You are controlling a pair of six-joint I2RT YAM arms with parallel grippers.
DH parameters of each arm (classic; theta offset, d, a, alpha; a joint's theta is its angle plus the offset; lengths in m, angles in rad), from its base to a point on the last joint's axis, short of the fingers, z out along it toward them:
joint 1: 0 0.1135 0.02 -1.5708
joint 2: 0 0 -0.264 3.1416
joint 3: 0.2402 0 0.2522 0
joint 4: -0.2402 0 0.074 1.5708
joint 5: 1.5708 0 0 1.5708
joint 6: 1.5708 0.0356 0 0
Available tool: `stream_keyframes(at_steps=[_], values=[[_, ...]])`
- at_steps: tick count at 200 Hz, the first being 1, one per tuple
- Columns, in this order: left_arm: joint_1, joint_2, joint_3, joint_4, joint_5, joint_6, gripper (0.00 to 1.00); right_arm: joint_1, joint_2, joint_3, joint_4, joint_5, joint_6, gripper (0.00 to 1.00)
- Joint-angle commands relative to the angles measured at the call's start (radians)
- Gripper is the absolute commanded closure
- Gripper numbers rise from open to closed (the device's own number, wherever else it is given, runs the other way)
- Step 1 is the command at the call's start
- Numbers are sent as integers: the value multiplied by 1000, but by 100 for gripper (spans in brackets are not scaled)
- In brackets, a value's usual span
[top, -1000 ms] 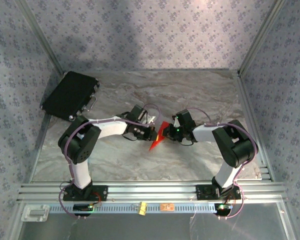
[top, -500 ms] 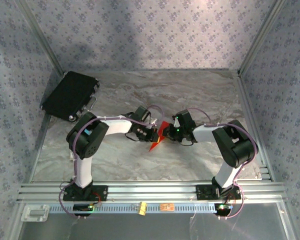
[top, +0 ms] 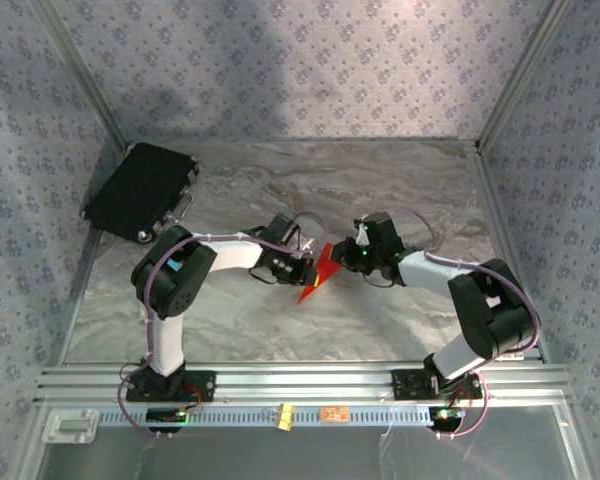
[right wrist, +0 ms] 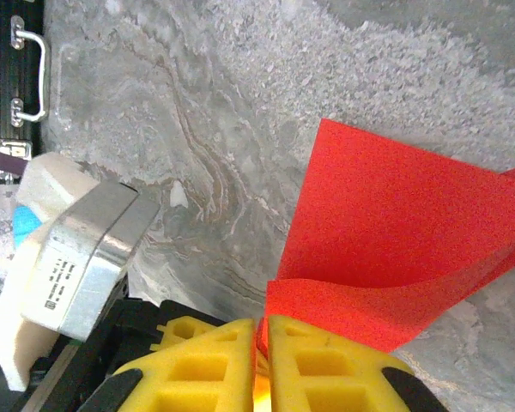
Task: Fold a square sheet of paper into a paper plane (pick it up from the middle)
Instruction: Fold the wing for the fifth time at the center of the table.
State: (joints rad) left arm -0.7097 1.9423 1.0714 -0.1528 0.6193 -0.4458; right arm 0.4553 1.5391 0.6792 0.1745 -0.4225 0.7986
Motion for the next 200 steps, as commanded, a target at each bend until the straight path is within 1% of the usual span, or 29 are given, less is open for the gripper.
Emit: stream_keyframes(at_steps=[1,42,59,78,96,146,200], values=[[-8,12,-44,-79,-37,23,100,21,27,-18,28,-11,-7,87],[-8,10,-47,-74,-38,19,100,59,115,23,57,-36,-16,87],[-8,9,-47,-76,-36,19,100,63,145,37,23,-10,-34,88],[-7,8,-52,-76,-36,19,100,26,160,33,-43,51,-54,87],[-8,8,-54,-76,-33,23,100,-27,181,11,-1,31,-44,88],[-8,22,-62,-82,-30,31,100,-125,224,37,14,8,-45,87],[-7,33,-60,-85,-30,35,100,-191,221,63,-27,54,-41,87]])
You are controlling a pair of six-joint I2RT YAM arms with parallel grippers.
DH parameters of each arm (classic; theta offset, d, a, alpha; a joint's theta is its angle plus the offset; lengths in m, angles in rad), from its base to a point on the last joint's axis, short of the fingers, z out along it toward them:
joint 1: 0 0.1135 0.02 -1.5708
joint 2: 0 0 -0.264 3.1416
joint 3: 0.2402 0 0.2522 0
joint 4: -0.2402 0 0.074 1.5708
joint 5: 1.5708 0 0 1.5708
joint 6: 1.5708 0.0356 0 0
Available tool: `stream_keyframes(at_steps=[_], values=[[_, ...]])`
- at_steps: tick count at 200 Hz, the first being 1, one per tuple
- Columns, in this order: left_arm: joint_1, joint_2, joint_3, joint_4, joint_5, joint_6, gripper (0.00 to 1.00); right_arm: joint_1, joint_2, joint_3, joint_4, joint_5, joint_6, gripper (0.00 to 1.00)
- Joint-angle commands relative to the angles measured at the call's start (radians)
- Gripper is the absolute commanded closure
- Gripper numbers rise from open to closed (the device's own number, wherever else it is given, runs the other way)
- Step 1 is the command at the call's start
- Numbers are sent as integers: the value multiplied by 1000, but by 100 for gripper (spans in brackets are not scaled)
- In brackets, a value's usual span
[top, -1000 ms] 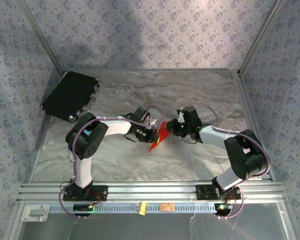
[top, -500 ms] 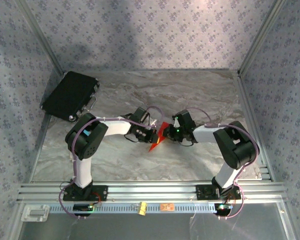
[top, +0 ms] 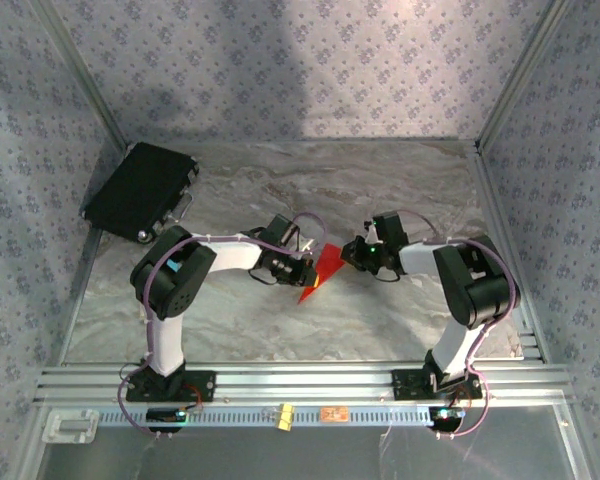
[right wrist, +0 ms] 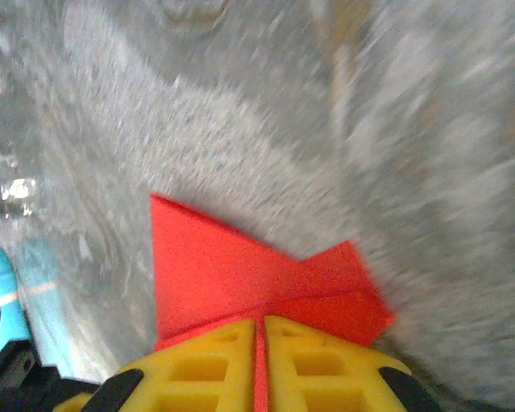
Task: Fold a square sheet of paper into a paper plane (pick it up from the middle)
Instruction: Fold the wing for the fifth time at the center of the table.
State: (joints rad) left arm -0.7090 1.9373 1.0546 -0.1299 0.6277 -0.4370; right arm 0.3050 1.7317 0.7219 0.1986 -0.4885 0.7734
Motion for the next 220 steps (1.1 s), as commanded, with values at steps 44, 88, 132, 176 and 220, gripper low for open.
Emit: stream_keyframes(at_steps=[44,88,132,176,220], values=[[-8,44,-41,-109,-39,27,100,-73,16,48,-111,162,-24,87],[-9,43,-39,-108,-37,30,100,-64,-101,64,-144,136,-55,86],[-8,41,-38,-109,-37,30,100,15,-136,33,-110,98,-37,85],[-8,38,-41,-102,-32,23,100,63,-53,39,-101,90,-32,86],[-9,-14,-7,-98,-9,-3,100,62,18,33,-155,122,-42,95]])
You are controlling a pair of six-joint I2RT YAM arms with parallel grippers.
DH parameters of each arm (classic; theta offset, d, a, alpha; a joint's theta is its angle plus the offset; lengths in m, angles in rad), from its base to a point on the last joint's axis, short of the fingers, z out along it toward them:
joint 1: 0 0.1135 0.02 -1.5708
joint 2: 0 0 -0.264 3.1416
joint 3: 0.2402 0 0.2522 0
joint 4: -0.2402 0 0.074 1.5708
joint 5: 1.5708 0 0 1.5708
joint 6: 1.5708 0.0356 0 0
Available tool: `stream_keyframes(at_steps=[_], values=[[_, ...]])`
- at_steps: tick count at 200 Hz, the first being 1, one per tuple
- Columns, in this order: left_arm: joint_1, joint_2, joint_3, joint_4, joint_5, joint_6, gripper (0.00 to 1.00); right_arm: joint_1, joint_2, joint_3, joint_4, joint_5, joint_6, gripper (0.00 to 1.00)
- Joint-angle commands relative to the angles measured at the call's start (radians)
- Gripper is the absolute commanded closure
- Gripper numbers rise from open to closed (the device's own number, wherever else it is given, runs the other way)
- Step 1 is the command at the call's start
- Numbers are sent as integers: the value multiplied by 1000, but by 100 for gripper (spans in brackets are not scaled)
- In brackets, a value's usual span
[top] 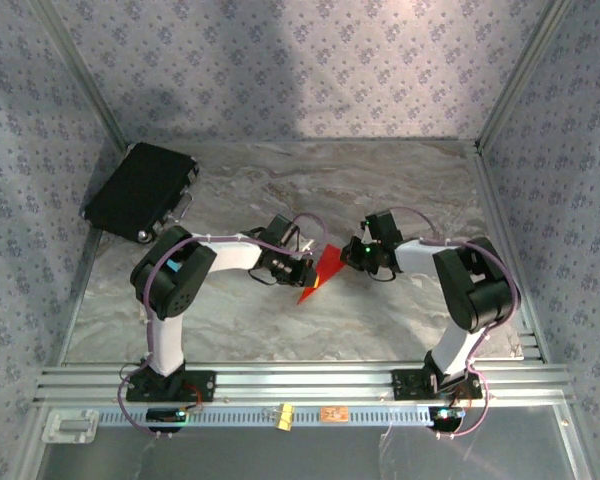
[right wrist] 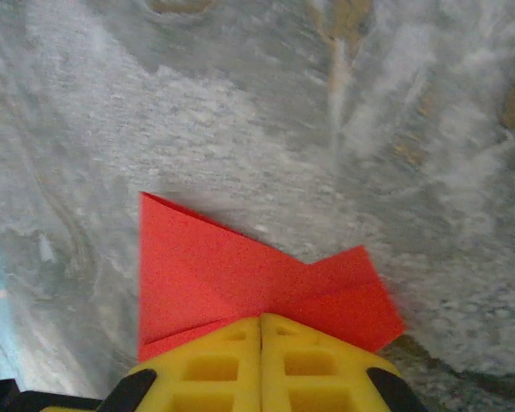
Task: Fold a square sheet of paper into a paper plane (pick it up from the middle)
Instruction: Fold the wing for the fifth time at the center of the table.
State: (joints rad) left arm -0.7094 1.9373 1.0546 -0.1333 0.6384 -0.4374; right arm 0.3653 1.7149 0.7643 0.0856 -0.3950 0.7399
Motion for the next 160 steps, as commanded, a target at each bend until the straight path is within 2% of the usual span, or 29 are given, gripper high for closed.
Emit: stream_keyframes(at_steps=[1,62,108,160], values=[[-8,-16,-5,-96,-20,-3,100,2,35,-10,-42,29,-8,95],[-19,-88,95,-124,1,-12,97,2,37,-40,-27,44,-2,95],[-54,6,180,-144,61,-3,95,4,39,-42,-27,48,4,95],[-57,107,209,-196,-25,17,95,8,36,-55,-25,48,6,95]])
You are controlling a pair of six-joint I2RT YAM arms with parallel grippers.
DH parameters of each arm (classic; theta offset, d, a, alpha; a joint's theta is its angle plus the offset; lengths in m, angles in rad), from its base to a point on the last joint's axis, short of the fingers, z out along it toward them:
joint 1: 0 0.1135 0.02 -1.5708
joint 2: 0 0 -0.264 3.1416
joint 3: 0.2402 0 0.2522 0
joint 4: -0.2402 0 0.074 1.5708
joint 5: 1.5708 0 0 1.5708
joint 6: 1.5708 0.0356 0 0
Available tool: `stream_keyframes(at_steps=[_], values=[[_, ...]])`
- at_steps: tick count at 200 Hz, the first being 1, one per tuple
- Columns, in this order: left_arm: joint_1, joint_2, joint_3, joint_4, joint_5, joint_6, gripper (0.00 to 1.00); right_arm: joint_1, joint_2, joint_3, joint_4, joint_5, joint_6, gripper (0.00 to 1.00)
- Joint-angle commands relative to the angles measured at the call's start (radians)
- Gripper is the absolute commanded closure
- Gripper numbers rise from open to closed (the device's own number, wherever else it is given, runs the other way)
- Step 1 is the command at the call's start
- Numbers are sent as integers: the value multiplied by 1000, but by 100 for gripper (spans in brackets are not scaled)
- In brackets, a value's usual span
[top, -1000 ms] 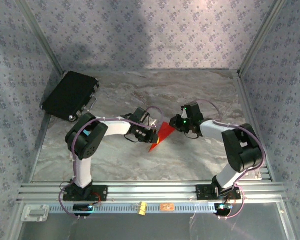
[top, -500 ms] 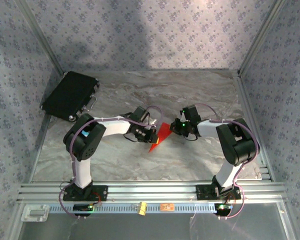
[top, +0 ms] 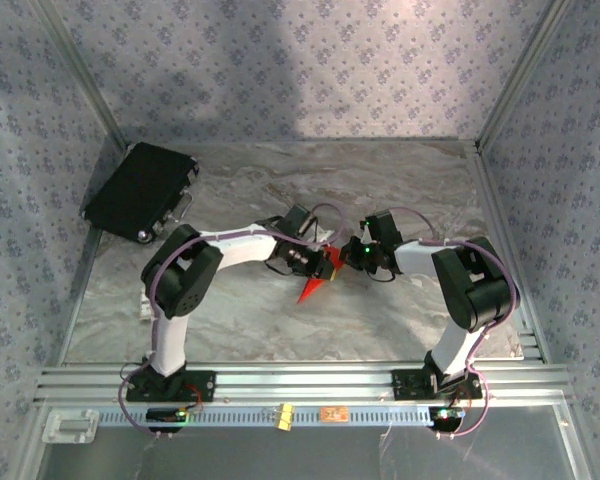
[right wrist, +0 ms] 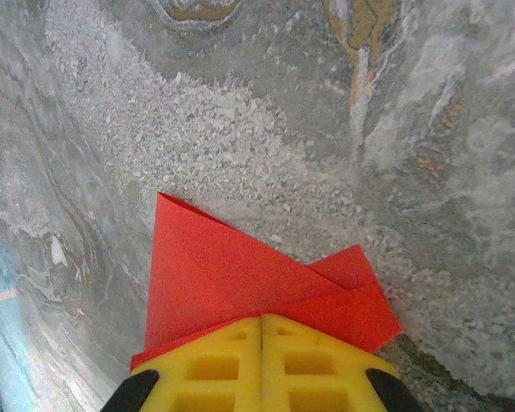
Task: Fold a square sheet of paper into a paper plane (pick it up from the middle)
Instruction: Fold the wing for the fifth time at the center of the table.
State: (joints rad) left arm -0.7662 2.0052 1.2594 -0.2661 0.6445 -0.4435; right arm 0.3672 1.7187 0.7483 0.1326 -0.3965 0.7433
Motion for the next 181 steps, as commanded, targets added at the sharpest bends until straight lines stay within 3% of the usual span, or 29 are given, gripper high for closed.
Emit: stream_keyframes(at_steps=[1,181], values=[[0,39,4,-65,-34,23,95,7,33,-39,-72,50,3,95],[27,-205,-304,-47,-67,15,90,3,27,-43,-70,50,7,95]])
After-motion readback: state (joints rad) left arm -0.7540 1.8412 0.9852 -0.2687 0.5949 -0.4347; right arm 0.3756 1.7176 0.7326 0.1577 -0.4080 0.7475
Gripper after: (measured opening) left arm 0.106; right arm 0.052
